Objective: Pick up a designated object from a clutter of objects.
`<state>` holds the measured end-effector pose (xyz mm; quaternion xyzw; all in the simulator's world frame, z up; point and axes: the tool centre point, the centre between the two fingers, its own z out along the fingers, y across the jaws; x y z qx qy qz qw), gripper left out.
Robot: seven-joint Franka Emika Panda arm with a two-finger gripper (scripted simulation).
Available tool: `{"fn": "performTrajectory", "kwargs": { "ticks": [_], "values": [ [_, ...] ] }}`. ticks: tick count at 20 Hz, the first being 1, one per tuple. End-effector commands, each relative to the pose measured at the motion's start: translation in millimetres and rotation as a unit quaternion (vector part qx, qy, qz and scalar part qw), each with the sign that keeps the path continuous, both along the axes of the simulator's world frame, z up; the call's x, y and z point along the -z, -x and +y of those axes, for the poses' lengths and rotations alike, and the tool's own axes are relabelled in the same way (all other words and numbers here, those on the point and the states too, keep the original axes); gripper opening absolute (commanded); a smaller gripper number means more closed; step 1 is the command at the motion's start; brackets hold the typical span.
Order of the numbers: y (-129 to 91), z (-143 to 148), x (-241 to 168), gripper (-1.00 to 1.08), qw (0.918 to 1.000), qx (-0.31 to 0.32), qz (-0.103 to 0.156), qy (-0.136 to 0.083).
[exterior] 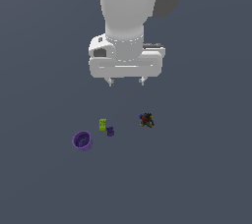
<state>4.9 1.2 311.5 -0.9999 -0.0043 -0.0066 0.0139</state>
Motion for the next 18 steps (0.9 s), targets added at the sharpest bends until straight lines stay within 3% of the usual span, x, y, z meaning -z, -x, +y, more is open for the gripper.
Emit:
{"fn": "performTrajectory", "kwargs": {
  "ticks": [1,18],
  "values": [
    [0.0,0.0,0.0,1.00,1.0000,0.000,0.000,0.000],
    [-1.2,-9.4,0.6,1.00,0.9999,-0.006,0.001,0.011]
  ]
}}
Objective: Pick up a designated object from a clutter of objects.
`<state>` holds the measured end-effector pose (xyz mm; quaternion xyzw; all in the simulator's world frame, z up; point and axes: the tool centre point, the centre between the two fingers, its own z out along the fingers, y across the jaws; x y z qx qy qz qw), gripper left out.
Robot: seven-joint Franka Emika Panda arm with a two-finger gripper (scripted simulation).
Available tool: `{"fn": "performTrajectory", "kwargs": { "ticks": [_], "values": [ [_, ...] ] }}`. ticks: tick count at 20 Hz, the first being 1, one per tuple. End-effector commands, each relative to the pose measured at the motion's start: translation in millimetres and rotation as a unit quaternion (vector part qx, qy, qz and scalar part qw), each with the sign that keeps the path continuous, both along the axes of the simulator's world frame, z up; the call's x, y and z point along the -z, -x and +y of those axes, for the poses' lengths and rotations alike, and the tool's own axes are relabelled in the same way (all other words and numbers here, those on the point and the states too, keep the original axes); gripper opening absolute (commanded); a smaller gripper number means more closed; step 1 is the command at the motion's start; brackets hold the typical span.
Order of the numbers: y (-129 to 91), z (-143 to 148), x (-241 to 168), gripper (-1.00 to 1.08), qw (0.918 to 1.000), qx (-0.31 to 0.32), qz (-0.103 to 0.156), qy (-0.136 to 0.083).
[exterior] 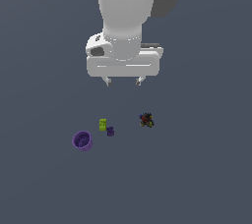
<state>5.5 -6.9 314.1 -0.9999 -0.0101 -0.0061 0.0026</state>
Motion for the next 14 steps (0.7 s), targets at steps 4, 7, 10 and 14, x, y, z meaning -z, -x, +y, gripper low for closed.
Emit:
{"fn": "performTrajectory", "kwargs": {
  "ticks": [4,7,10,14],
  "values": [
    [-4.8,-7.8,18.7,1.00,1.0000,-0.002,0.001,-0.001],
    [-8.7,-15.3,36.2,1.00,1.0000,-0.004,0.001,-0.002],
    [-12.7,-25.2,58.9,1.00,1.0000,-0.006,0.002,-0.002],
    [-16.4,-42.4,97.7,1.00,1.0000,-0.009,0.002,-0.003]
  ]
}}
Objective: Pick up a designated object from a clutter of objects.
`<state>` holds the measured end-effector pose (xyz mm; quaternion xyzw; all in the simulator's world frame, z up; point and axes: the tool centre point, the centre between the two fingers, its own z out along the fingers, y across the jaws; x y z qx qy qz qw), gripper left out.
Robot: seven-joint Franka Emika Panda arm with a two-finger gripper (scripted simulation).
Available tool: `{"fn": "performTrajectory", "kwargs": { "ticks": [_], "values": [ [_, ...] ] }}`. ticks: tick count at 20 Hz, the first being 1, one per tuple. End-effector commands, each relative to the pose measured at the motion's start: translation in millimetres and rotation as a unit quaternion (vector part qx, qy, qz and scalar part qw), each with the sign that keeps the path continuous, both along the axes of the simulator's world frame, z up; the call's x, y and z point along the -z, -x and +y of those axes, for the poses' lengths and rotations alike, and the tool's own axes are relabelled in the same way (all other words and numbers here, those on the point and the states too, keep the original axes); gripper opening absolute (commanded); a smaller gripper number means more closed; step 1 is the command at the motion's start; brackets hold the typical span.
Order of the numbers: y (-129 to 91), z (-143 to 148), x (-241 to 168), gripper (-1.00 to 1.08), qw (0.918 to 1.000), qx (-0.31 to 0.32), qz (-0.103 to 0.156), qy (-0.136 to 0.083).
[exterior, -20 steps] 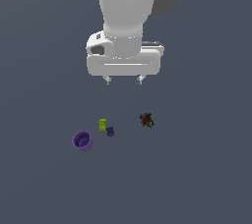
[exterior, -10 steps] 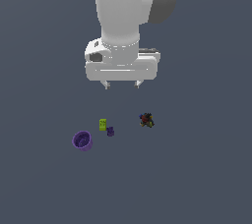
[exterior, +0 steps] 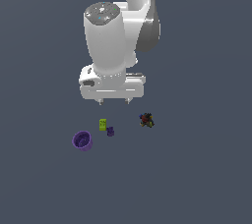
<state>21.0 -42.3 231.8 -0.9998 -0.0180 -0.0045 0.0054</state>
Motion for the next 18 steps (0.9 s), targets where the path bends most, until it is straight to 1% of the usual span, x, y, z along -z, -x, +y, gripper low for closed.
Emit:
{"fn": "performTrajectory", "kwargs": {
  "ticks": [1,6,10,14,18],
  "values": [
    [-1.3,-12.0,26.7,1.00,1.0000,-0.002,0.001,0.000],
    [1.6,-38.1,83.9,1.00,1.0000,-0.006,0.002,0.001],
    [7.5,-54.6,119.8,1.00,1.0000,-0.009,0.003,0.002],
    [13.9,-66.4,145.7,1.00,0.9999,-0.011,0.003,0.004],
    [18.8,-73.9,162.0,1.00,0.9999,-0.012,0.004,0.005]
  ]
}}
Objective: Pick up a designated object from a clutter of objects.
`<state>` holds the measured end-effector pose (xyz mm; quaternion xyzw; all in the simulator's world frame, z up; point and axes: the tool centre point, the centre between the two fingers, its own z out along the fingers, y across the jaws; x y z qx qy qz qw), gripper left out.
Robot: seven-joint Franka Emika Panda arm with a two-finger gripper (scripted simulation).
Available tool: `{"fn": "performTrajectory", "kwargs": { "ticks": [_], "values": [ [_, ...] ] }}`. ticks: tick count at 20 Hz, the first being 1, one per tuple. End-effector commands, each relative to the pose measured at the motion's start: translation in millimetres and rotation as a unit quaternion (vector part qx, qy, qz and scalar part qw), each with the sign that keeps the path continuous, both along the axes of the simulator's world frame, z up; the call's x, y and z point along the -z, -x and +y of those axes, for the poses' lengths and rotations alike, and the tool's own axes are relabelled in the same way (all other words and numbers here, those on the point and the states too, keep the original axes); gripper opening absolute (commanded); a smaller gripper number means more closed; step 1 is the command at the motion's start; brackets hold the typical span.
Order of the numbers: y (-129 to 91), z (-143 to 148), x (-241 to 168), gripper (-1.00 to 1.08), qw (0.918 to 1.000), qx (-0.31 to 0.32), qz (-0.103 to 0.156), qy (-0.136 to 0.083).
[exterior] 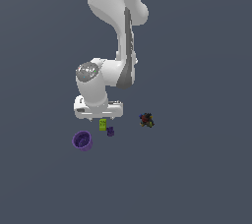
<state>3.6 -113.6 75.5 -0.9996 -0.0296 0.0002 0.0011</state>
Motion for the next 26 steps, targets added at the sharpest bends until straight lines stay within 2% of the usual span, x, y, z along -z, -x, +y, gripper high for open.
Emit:
{"fn": "performTrajectory", "kwargs": {
  "ticks": [1,10,19,25,26],
  "values": [
    [2.4,-4.0,8.3,1.00,1.0000,-0.001,-0.001,0.001],
    [3.9,-5.4,16.6,1.00,1.0000,-0.001,0.000,0.001],
    [5.0,-5.7,54.0,1.00,1.0000,-0.001,0.000,0.001],
    [4.3,-5.9,63.2,1.00,1.0000,-0.001,0.000,0.001],
    [4.3,-5.9,63.2,-1.00,1.0000,-0.001,0.000,0.001]
  ]
}}
